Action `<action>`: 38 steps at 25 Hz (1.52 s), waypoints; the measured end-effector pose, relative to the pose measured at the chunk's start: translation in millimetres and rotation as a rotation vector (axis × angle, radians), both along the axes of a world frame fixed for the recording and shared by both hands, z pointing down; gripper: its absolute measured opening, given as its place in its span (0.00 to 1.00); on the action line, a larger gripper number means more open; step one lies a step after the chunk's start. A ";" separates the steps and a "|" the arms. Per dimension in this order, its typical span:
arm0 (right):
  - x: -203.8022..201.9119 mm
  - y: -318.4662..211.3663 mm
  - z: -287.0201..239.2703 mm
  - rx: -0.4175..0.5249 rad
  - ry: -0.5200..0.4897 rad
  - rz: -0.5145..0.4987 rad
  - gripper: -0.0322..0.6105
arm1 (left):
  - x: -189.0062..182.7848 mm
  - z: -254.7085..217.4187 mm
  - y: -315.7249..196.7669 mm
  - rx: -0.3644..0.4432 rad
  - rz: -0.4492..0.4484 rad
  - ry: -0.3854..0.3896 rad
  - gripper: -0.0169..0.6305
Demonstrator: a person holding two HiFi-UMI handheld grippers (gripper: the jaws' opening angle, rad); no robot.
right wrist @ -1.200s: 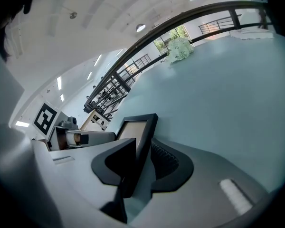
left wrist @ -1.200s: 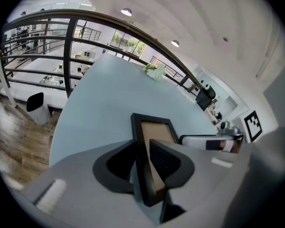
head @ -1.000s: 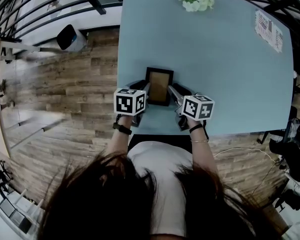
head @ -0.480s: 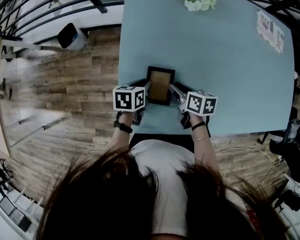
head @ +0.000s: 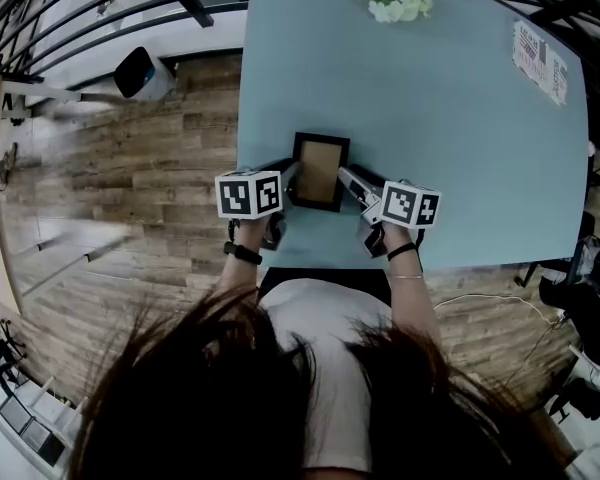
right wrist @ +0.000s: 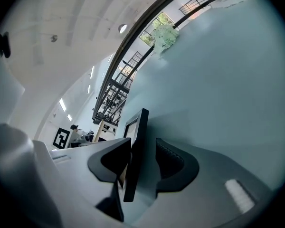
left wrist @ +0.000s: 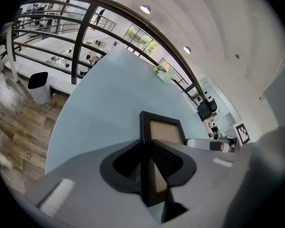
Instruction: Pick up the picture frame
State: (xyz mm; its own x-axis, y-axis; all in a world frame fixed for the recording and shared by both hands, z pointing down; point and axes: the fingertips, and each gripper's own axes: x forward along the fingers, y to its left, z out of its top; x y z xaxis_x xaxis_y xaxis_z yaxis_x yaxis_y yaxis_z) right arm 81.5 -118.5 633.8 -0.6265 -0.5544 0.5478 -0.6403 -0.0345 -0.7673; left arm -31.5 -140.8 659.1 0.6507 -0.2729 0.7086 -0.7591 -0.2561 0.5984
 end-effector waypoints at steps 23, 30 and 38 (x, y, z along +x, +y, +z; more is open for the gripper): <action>-55.0 -19.6 -4.1 -0.148 -0.296 -0.144 0.28 | 0.1 -0.9 -0.2 -0.016 -0.001 0.045 0.23; -57.3 -24.4 -3.0 -0.156 -0.321 -0.124 0.27 | 0.6 -1.2 0.3 -0.022 -0.001 0.049 0.23; -54.5 -30.4 5.4 -0.156 -0.347 -0.076 0.10 | 2.3 0.3 -1.0 -0.025 -0.003 0.056 0.23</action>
State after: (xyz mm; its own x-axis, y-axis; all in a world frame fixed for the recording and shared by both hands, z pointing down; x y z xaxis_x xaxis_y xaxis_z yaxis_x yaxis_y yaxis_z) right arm 27.0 -148.9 639.2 -0.8254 -0.4260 0.3704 -0.3490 -0.1306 -0.9280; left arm -29.1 -141.9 659.4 0.6887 -0.2575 0.6778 -0.7251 -0.2390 0.6459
